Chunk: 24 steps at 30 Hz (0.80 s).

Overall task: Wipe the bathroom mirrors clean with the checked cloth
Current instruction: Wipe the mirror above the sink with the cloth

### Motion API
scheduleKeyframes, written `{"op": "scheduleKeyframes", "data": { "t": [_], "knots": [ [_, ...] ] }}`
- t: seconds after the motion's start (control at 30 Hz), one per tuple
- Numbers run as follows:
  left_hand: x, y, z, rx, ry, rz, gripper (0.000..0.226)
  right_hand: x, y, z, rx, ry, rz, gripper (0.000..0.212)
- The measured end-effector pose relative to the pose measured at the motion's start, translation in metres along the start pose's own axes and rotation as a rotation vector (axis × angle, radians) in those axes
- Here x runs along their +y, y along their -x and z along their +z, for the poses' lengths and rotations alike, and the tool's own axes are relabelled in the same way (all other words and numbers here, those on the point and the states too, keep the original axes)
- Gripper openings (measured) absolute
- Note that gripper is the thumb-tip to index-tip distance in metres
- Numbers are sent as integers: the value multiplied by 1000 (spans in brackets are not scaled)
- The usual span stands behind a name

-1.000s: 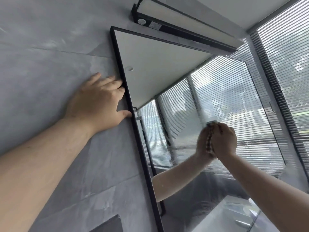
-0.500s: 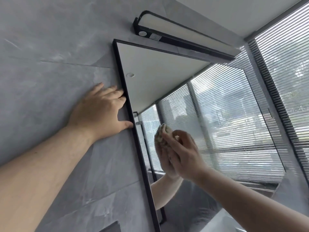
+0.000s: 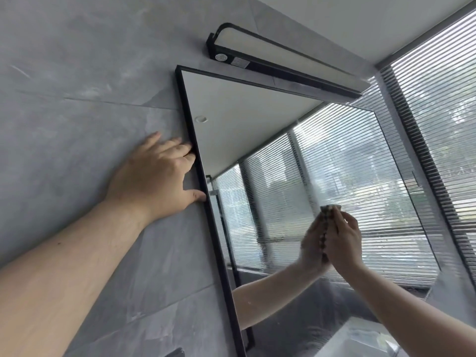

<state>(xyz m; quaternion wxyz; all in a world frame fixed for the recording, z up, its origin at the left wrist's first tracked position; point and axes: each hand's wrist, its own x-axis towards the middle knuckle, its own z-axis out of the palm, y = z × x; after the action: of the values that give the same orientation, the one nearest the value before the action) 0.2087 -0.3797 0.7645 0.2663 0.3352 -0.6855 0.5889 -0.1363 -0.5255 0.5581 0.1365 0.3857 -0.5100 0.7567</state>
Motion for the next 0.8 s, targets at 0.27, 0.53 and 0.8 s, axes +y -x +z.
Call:
{"op": "scheduleKeyframes", "data": {
  "t": [0.27,0.53,0.8],
  "knots": [
    [-1,0,0,-1,3,-6,85,-98,34,-12,-180,-163,-371,35],
    [0,-1,-1,-7,15,-16,85,-121,113,-32,-229,-290,-600,11],
    [1,-1,-4,-11,33,-27,85,-87,158,-37,-280,-243,-772,38]
  ]
}}
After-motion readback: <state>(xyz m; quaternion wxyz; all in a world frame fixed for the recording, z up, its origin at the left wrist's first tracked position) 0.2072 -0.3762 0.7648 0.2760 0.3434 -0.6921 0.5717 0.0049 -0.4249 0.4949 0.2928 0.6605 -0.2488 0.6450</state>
